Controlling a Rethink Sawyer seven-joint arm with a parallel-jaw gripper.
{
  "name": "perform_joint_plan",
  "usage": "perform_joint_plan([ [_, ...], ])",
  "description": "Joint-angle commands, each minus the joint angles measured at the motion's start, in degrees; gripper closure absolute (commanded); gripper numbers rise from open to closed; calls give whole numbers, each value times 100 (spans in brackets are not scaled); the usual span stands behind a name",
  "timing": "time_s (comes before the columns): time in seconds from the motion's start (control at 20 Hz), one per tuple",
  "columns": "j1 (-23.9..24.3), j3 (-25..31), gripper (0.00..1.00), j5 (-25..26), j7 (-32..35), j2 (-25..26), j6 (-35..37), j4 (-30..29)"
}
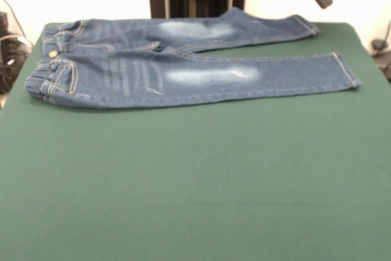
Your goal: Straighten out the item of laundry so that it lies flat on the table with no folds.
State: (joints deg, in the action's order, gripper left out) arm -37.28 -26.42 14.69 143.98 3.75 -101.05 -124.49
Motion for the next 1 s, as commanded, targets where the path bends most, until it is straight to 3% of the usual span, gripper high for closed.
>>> perform_joint_plan([
  [0.05,92,405,100,719,467,1397,3018,-1881],
  [0.6,376,946,100,17,538,711,4110,-2362],
  [1.0,235,1171,100,-378,777,504,4167,-2482],
])
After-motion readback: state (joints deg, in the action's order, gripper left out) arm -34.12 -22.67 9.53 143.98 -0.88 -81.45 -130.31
